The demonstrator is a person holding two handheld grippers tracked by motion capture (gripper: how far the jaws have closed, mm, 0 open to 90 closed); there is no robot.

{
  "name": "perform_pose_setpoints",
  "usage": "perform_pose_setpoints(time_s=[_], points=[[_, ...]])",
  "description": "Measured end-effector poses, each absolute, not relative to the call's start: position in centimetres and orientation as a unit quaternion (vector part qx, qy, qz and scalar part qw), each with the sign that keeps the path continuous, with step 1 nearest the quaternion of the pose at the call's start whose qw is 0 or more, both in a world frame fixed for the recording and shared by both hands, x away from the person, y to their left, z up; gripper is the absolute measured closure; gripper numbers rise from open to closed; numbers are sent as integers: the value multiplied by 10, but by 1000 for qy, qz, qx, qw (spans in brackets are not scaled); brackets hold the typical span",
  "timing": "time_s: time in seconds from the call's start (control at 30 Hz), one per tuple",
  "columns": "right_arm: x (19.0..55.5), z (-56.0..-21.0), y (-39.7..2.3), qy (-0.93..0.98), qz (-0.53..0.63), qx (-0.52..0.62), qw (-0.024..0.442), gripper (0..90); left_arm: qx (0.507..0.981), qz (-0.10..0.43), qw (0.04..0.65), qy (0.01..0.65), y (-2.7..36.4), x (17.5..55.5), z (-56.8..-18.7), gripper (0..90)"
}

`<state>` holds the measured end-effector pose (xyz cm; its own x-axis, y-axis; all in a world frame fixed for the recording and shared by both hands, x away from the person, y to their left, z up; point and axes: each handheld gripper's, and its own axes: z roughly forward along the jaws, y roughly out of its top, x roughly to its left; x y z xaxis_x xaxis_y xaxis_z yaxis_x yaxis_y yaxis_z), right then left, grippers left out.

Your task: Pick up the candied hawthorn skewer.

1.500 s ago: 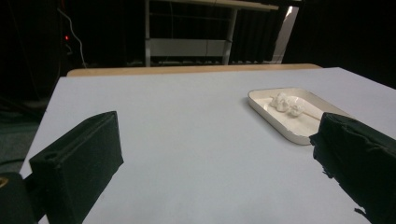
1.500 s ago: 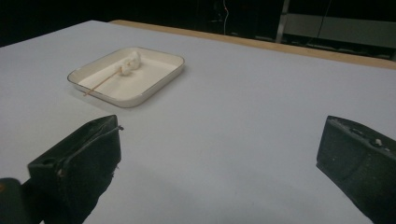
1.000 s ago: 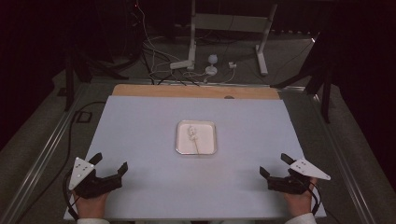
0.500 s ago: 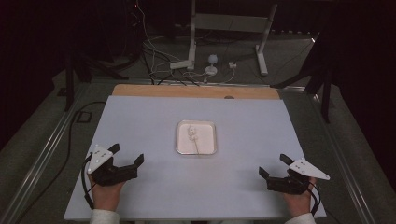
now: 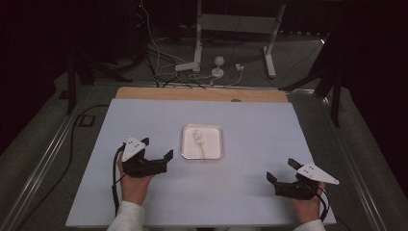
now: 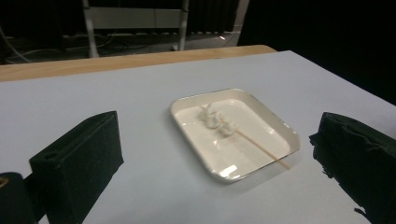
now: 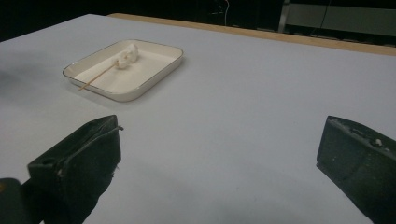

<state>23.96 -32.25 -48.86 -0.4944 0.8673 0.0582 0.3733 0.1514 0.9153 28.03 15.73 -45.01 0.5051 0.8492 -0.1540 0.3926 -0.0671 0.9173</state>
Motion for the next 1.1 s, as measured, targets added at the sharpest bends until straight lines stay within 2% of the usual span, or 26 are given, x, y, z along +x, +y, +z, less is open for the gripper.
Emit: perform_pose_setpoints(time_s=[0.2,0.53,1.1], points=[[239,-488,-322,715,486,433,254,0,711,211,508,437,127,296,-454,20],[240,-489,-322,717,485,432,253,0,727,199,491,437,97,319,-464,20],[240,-489,-321,720,483,430,251,0,763,165,423,460,51,351,-505,52]])
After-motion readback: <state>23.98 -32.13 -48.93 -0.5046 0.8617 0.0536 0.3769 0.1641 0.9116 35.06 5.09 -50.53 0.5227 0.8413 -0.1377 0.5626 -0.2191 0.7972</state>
